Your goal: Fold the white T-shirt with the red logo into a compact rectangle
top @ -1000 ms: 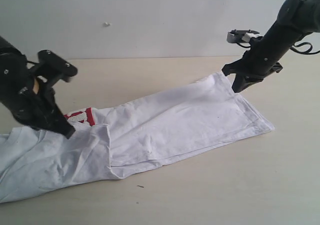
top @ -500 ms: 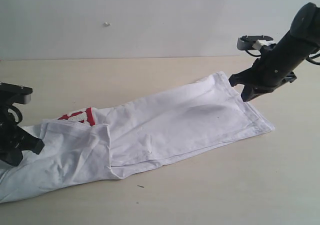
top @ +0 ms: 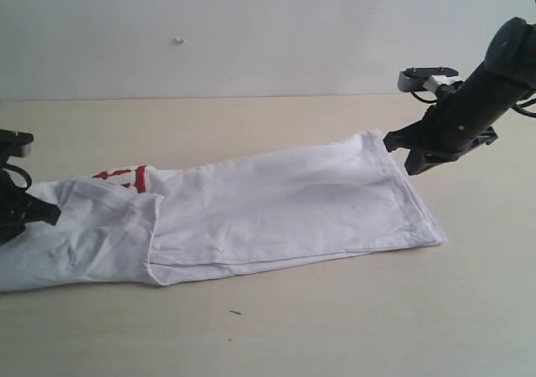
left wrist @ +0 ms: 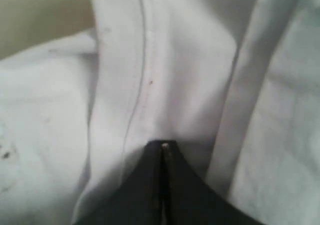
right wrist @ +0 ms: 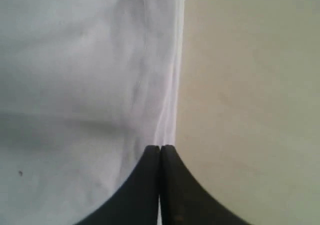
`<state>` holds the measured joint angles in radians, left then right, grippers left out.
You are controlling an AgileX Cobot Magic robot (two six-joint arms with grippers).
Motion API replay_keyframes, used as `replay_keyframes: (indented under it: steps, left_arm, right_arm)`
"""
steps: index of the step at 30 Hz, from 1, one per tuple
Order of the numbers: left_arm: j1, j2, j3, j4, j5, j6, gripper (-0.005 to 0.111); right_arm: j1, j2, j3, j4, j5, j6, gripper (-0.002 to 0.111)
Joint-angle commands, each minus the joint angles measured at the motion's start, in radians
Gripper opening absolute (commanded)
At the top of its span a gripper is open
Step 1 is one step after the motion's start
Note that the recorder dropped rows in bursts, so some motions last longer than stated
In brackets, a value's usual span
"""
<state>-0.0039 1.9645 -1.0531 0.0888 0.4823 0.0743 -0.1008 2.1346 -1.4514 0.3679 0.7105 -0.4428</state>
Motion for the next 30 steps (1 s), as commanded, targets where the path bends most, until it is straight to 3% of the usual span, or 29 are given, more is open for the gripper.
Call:
replay_keyframes:
  steps: [1,9,15,20,26,30]
  left_arm:
    - [0.005,0.032,-0.076,0.031,-0.055,-0.008,0.000]
    - [0.005,-0.059,-0.089,0.020,-0.048,-0.006,0.000]
    - [0.005,-0.172,-0.086,0.003,0.063,-0.008,0.000]
    - [0.007,-0.234,0.005,0.001,0.072,-0.059,0.000]
    - [0.056,-0.239,0.107,-0.013,0.066,-0.113,0.000]
    - [0.098,-0.239,0.125,-0.119,0.066,-0.057,0.000]
  right_arm:
    - [-0.004,-0.006,0.001,-0.005,-0.013,-0.002,0.000]
    - [-0.004,-0.010,-0.038,0.013,0.036,-0.020,0.000]
    - [0.004,-0.065,-0.040,0.043,0.071,-0.020,0.000]
    - [0.068,-0.078,0.009,0.001,0.064,-0.004,0.000]
    - [0.124,-0.070,0.059,-0.159,0.029,0.138,0.000]
    - [0.124,-0.036,0.059,-0.165,0.049,0.141,0.000]
